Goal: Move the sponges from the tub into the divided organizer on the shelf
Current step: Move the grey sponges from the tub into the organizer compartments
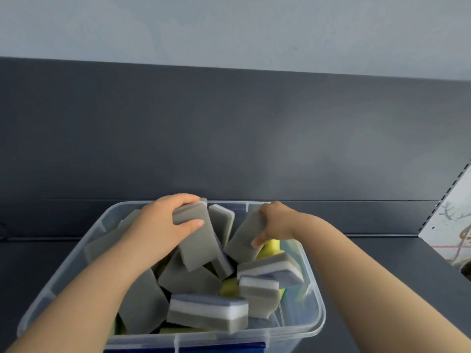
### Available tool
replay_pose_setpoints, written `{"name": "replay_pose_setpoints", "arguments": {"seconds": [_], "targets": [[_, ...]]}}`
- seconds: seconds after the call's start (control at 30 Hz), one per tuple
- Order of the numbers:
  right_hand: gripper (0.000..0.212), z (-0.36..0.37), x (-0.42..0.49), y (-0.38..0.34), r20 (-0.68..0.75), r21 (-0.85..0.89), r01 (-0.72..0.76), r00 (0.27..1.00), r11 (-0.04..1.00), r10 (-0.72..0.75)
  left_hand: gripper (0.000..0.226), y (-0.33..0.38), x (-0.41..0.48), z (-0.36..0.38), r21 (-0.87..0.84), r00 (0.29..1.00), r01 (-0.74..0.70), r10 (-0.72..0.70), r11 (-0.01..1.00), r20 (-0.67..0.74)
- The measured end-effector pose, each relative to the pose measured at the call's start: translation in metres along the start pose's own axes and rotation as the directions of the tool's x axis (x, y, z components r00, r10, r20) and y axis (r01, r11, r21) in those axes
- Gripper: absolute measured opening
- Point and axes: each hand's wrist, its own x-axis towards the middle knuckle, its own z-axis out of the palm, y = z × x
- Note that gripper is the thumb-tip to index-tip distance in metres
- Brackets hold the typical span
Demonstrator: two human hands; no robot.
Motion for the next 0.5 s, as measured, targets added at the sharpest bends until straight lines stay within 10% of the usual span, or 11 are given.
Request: {"name": "replay_pose_setpoints", "arguments": {"seconds": [0.23,0.5], "targets": [[0.041,-0.029,-0.036,-0.007,-0.416,0.532,0.339,0.903,0.776,-0.109,0.036,0.021,-0.003,-0.022,0.014,0.996,-0.002,0.003,1.000,-0.087],[0.041,-0.016,-0.088,-0.023,-0.661,0.504,0.577,0.737,0.643,-0.144,0.047,0.059,-0.031,-0.039,0.157,0.965,-0.066,0.103,0.985,-0.240]]}}
